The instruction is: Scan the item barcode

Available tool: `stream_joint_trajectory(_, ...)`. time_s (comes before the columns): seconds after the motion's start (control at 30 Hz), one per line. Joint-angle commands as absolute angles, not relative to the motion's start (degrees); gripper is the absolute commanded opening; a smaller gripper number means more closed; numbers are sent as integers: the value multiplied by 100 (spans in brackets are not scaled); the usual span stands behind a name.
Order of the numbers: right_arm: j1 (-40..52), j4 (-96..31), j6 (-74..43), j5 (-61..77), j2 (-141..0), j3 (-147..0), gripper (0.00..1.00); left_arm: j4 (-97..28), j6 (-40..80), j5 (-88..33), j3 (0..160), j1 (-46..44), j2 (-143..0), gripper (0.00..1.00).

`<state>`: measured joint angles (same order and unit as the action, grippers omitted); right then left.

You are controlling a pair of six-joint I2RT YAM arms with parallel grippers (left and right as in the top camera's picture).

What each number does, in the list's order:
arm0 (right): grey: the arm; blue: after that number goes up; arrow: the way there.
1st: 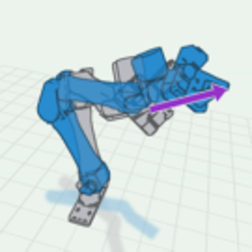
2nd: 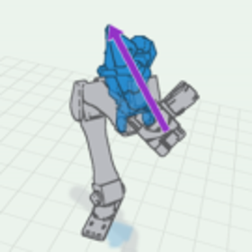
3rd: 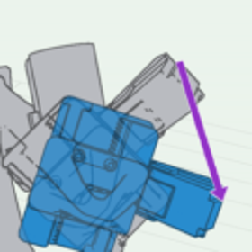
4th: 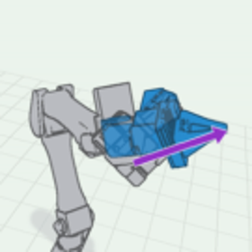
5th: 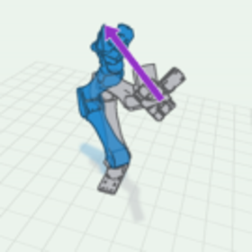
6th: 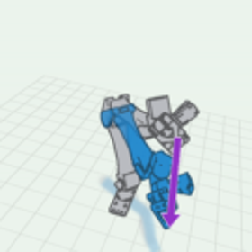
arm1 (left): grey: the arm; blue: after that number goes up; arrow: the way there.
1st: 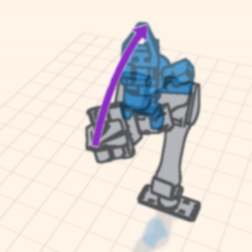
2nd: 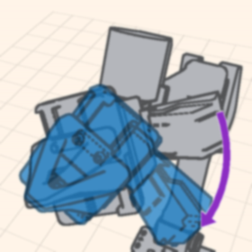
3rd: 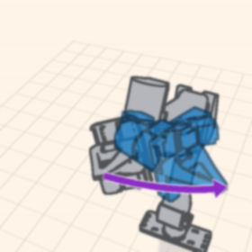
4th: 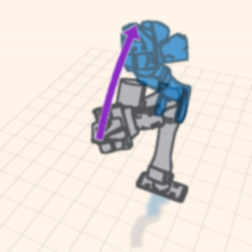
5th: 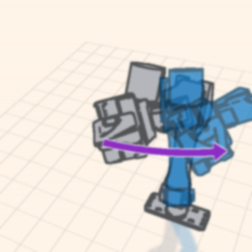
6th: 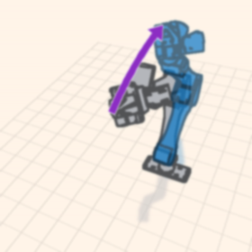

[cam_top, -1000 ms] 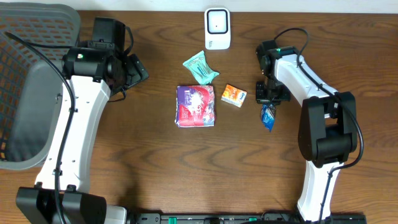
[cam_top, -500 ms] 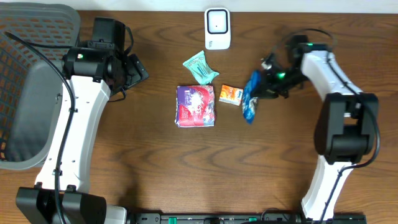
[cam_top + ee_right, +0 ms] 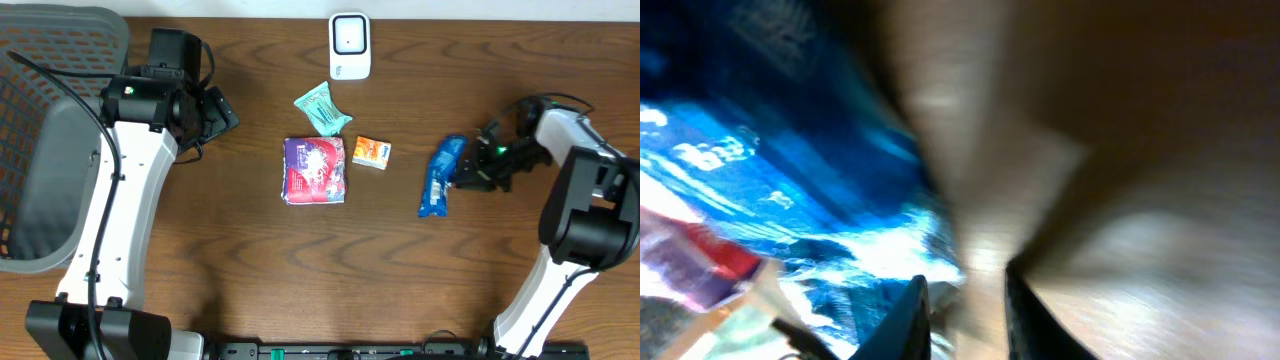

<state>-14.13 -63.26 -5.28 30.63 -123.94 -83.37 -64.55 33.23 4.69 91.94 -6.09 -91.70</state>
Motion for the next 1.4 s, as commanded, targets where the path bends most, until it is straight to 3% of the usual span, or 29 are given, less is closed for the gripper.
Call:
stream_joint_trajectory(0.0,-1500,-6860,-838,1968,-12311,-9002,28,-6490,3371,541,9214,-591,-9168,98)
stream_joint_trajectory(0.27,-1100,-8108,-799,1450,-12311,-10431,40,-6490,3371,541,9214,-591,-9168,98)
stream_joint_trajectory(0.43,-622,-7979,-659,1358,-12313,-10366,66,-6493,3371,541,9214,-591,-9168,98)
stream_joint_trajectory(0.53,-384,-7736,-676,1256,-12313,-10245,73,-6490,3371,541,9214,-591,-9168,98)
stream_joint_trajectory(0.57,-320,-7644,-738,1194,-12313,-10186,72,-6490,3371,541,9214,-591,-9168,98)
stream_joint_trajectory(0.7,-102,-7236,-1179,923,-12313,-9832,45,-6490,3371,541,9214,-591,-9168,98)
stream_joint_trajectory(0.8,-27,-6742,-1555,447,-12313,-9323,35,-6490,3371,541,9214,-591,-9168,98)
stream_joint_trajectory(0.87,-27,-6486,-1564,436,-12313,-9144,36,-6490,3374,541,9214,-589,-9168,98)
stream_joint_trajectory(0.97,-23,-5813,-1584,670,-12313,-8742,48,-6490,3374,541,9214,-591,-9168,98)
stream_joint_trajectory(1.1,30,-5205,-1581,1400,-12315,-8431,46,-6493,3371,541,9214,-591,-9168,98)
stream_joint_trajectory(1.27,174,-4847,-1588,2443,-12317,-8493,9,-6490,3371,541,9214,-591,-9168,98)
stream_joint_trajectory(1.37,222,-4670,-1629,2982,-12317,-8661,2,-6490,3371,541,9214,-591,-9168,98)
